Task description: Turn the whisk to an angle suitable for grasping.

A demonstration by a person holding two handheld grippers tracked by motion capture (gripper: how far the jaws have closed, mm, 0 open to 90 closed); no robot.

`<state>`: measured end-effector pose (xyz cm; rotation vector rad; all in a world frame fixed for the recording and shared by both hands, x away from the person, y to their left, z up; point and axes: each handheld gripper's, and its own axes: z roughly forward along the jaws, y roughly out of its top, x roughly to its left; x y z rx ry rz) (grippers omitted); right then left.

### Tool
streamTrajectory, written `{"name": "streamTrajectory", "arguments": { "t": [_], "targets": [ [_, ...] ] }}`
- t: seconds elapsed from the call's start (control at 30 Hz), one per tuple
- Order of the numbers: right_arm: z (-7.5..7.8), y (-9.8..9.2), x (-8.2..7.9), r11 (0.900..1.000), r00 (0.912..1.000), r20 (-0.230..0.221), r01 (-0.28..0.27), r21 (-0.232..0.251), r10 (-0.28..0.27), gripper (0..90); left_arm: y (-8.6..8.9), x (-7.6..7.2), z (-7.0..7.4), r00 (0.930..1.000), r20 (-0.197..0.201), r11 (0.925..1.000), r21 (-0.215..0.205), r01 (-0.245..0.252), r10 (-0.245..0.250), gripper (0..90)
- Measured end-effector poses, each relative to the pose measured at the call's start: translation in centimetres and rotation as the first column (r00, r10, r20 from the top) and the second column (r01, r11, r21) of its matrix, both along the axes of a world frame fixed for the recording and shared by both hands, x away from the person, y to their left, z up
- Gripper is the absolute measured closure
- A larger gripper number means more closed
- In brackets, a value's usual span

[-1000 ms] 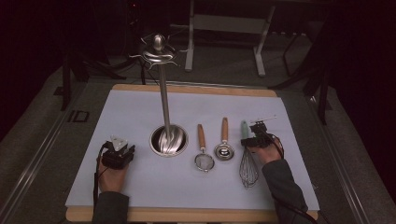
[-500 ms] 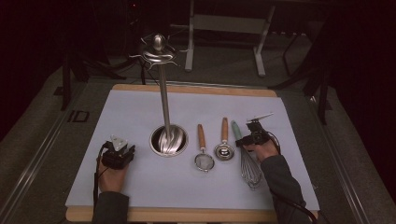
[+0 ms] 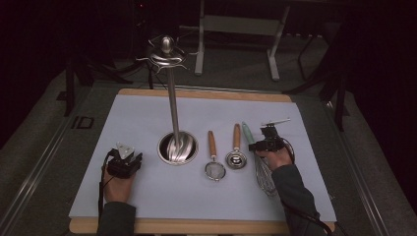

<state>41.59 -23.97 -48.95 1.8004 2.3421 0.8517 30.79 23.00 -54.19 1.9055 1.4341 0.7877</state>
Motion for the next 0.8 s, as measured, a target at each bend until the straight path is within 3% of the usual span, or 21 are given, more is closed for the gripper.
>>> {"name": "streamTrajectory", "arguments": {
  "t": [0.33,0.63,0.8],
  "targets": [
    [2.2,-0.1,-1.9,0.994,0.9946,0.096,-0.048,0.094,0.038,69.5,0.0,0.0,0.0,1.0000,0.002,1.0000,-0.001,-0.001,0.001,65.3],
    [3.8,0.1,-3.6,0.989,0.9836,0.160,-0.101,0.104,0.084,69.6,0.1,0.0,0.0,1.0000,0.004,1.0000,-0.003,-0.004,0.004,65.2],
    [5.0,0.6,-4.6,0.985,0.9714,0.205,-0.142,0.102,0.119,69.5,0.1,-0.1,0.0,1.0000,0.006,0.9999,-0.011,-0.008,0.008,65.1]
  ]
}}
